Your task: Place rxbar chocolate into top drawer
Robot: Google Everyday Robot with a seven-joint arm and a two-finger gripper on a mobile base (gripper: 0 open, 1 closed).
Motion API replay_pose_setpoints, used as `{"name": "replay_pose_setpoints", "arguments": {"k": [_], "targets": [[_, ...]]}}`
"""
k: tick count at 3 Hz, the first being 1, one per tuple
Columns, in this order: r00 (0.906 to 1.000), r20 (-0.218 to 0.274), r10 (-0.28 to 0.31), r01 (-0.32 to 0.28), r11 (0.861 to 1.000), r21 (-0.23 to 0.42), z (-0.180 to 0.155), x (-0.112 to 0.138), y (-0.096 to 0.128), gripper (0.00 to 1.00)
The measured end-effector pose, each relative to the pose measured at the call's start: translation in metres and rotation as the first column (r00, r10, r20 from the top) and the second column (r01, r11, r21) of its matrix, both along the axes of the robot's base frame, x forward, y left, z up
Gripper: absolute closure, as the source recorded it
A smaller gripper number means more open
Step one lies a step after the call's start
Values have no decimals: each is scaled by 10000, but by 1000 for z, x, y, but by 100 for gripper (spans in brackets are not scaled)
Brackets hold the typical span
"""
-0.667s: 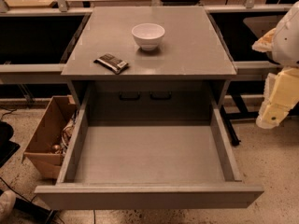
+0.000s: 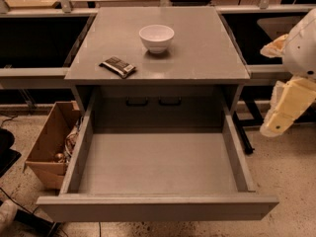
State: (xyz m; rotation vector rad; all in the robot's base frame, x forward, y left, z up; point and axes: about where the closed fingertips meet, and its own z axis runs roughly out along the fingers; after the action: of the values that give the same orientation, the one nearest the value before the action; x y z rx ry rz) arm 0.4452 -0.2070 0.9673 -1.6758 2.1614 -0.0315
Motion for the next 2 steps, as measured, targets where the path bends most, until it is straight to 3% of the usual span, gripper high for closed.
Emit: {"name": "replay_pose_setpoints", "arguments": {"k": [1,2], "targets": [[9944,492,939,-1036,9601,2598,-54,21,57,0],[9863,1352,950,-1481,8709,4686,-55,55,117,0]]}}
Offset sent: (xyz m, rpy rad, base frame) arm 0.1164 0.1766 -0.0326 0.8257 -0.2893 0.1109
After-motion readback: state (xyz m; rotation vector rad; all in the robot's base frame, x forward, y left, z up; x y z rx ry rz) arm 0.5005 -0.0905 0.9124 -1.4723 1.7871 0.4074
